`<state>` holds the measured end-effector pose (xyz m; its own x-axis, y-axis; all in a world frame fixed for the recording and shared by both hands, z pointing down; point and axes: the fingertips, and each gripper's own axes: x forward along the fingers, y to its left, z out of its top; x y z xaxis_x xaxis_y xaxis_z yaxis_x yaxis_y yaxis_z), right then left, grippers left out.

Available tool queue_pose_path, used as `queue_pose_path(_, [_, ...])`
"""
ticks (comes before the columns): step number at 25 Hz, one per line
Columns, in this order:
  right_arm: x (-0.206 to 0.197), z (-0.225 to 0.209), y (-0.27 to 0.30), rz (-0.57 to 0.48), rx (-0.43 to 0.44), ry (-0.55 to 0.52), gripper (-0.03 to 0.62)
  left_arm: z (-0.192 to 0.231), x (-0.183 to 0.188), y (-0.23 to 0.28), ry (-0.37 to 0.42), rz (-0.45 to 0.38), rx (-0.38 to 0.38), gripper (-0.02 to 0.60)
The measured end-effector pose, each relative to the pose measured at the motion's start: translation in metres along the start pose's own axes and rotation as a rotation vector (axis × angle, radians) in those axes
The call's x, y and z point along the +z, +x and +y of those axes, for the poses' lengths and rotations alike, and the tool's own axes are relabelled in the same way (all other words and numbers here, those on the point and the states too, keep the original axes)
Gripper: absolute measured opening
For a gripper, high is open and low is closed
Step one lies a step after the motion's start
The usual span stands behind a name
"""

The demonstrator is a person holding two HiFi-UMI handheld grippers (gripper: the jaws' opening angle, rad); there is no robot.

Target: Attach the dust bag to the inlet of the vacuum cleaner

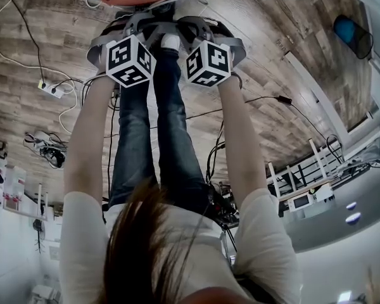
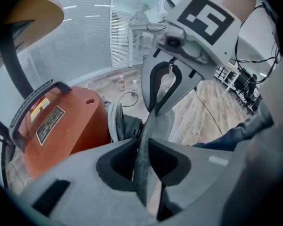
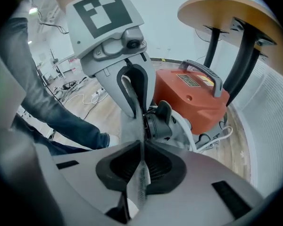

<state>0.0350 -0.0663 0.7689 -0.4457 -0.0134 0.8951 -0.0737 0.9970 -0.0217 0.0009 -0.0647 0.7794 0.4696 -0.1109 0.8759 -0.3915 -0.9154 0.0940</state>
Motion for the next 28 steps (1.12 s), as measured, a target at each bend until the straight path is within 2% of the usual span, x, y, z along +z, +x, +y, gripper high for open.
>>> queue_pose_path(2, [0.0009,-0.0007,0.0011,0.013,0.014,-0.037,0.032,0.0004,-0.0005,-0.0013,-0.013,-0.005,0.002,0.075])
queue_pose_path(6, [0.0032,-0.0043,0.0047,0.048,0.064,-0.172,0.034,-0.0006,-0.0041,-0.0024,-0.118,-0.038,0.053,0.074])
queue_pose_path(9, [0.0047,-0.0056,0.0051,0.061,0.089,-0.22,0.035,-0.0005,-0.005,-0.0024,-0.144,-0.047,0.065,0.074])
queue_pose_path(11, [0.0047,-0.0058,0.0046,0.047,0.079,-0.178,0.035,-0.0002,-0.0044,-0.0017,-0.126,-0.037,0.045,0.074])
queue_pose_path(15, [0.003,-0.0076,0.0031,0.002,0.011,-0.023,0.037,0.0036,0.0008,-0.0015,-0.057,-0.023,-0.004,0.08])
queue_pose_path(17, [0.0027,-0.0075,0.0034,0.012,0.012,-0.038,0.038,0.0038,0.0017,-0.0024,-0.063,-0.029,-0.009,0.08])
queue_pose_path(20, [0.0034,-0.0068,0.0052,0.043,0.053,-0.138,0.037,0.0031,-0.0003,-0.0026,-0.122,-0.051,0.004,0.077])
queue_pose_path(22, [0.0039,-0.007,0.0058,0.05,0.062,-0.165,0.038,0.0031,-0.0014,-0.0019,-0.137,-0.055,0.009,0.077])
queue_pose_path(25, [0.0034,-0.0082,0.0053,0.044,0.036,-0.11,0.039,0.0028,-0.0012,-0.0006,-0.123,-0.046,0.008,0.077])
queue_pose_path(28, [0.0032,-0.0081,0.0057,0.047,0.005,-0.057,0.043,0.0012,-0.0032,0.0007,-0.16,-0.044,0.008,0.077])
